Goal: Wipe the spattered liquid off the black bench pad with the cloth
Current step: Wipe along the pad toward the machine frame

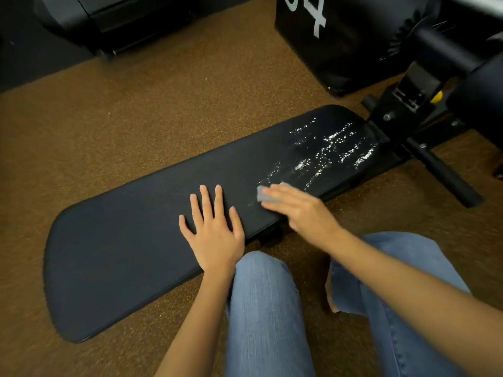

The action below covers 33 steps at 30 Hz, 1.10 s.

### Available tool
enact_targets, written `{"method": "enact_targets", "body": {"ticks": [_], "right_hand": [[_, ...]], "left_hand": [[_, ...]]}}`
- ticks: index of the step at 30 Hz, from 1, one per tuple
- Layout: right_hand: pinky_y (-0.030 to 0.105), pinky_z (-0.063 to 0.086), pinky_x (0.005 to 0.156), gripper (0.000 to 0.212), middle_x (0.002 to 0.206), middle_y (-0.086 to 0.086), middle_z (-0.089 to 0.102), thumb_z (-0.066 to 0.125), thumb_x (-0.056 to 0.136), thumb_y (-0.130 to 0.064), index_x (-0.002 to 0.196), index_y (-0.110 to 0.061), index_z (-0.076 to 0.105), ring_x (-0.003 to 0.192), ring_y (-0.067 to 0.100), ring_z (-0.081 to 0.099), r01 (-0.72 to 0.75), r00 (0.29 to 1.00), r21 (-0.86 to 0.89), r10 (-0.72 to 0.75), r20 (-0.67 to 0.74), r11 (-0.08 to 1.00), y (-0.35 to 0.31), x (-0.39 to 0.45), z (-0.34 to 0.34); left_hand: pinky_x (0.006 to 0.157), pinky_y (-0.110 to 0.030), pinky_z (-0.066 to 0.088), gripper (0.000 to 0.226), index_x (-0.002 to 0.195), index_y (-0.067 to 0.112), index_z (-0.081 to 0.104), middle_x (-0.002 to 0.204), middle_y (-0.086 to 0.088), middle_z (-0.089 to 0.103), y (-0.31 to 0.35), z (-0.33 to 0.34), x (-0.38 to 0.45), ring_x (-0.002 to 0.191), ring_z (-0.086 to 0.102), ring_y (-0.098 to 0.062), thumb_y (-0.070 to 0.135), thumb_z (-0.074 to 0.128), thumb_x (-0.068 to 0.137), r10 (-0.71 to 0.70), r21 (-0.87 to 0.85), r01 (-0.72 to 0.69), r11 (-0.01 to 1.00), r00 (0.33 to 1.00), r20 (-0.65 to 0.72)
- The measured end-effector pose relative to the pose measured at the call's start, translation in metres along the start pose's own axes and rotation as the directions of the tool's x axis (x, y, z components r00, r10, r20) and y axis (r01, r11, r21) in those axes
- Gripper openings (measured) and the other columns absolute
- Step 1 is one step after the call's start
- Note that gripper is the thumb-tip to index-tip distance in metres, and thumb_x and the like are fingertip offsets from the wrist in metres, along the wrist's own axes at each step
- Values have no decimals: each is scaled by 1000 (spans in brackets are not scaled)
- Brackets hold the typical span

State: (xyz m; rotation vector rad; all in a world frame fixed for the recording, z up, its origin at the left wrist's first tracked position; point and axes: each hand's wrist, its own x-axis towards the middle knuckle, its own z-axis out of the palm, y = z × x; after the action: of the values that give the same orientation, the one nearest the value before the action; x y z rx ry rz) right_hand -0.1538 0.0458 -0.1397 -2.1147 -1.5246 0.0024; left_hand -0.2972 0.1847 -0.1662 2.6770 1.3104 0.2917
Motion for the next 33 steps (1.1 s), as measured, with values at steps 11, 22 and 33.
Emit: {"method": "enact_targets", "body": {"ticks": [11,22,33], "right_hand": [[42,39,110,61,131,11,60,56,66,27,117,-4,66,127,25,52,1,1000,64,0,-15,998,-16,0,19],[40,41,109,57,127,10,63,50,68,25,112,-5,70,123,27,56,-348,927,9,346,-142,937,47,23,-22],[35,40,108,50,123,9,65,52,74,22,109,-7,71,122,27,56,-295,948,79,302,-96,952,49,50,-11]], "left_hand": [[120,-55,13,57,157,32,24,166,2,19,2,1,0,154,14,-21,46,22,101,-6,15,6,1000,1000,-18],[120,-56,13,58,156,31,27,165,1,22,3,1,0,154,16,-22,47,21,101,-5,8,5,1000,1000,-30],[120,-56,15,56,156,33,26,165,2,22,2,3,-1,154,15,-21,46,24,102,-7,16,7,1000,999,-33]]}}
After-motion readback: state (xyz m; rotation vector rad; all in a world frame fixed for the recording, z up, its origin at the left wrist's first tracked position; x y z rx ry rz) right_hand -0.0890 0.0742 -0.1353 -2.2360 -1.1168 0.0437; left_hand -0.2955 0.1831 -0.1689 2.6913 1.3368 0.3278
